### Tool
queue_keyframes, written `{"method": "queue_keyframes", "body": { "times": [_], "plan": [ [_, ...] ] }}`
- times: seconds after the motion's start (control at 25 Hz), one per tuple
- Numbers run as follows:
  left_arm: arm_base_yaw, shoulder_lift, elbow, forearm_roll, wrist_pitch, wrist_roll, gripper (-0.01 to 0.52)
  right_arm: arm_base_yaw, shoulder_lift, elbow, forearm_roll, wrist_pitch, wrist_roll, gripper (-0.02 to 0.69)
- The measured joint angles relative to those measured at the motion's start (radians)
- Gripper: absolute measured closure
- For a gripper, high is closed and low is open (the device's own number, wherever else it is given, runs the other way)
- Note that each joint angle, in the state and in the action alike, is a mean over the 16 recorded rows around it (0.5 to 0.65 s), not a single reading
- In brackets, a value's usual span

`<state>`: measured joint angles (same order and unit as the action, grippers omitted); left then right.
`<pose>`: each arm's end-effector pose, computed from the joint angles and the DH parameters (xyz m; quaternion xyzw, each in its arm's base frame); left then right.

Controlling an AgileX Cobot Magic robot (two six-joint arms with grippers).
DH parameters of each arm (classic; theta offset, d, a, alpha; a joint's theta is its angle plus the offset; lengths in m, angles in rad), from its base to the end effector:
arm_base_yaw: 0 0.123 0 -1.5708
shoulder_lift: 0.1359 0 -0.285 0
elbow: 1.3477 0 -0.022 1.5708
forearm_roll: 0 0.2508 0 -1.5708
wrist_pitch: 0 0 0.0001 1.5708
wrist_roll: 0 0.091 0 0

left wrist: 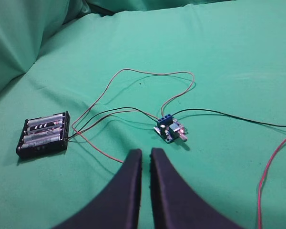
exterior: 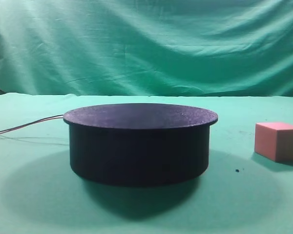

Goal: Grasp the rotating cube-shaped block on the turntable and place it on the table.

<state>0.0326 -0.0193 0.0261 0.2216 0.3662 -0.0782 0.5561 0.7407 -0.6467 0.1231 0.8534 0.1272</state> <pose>0.0521 0.0089 0.1733 0.0148 0.7977 0.0800 0.5975 0.1042 0.0747 0.2938 -0.1779 0.9190 0.1705 0.3079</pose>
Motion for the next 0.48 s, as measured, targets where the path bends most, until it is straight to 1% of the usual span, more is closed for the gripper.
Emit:
{"method": "queue_keyframes", "body": {
  "times": [0.32, 0.48],
  "plan": [
    [0.0, 0.0, 0.0, 0.0, 0.0, 0.0, 0.514, -0.004, -0.126, 0.033, -0.038, -0.033, -0.076, 0.665],
    [0.0, 0.0, 0.0, 0.0, 0.0, 0.0, 0.514, -0.045, -0.183, 0.088, -0.06, -0.1, -0.133, 0.665]
  ]
}}
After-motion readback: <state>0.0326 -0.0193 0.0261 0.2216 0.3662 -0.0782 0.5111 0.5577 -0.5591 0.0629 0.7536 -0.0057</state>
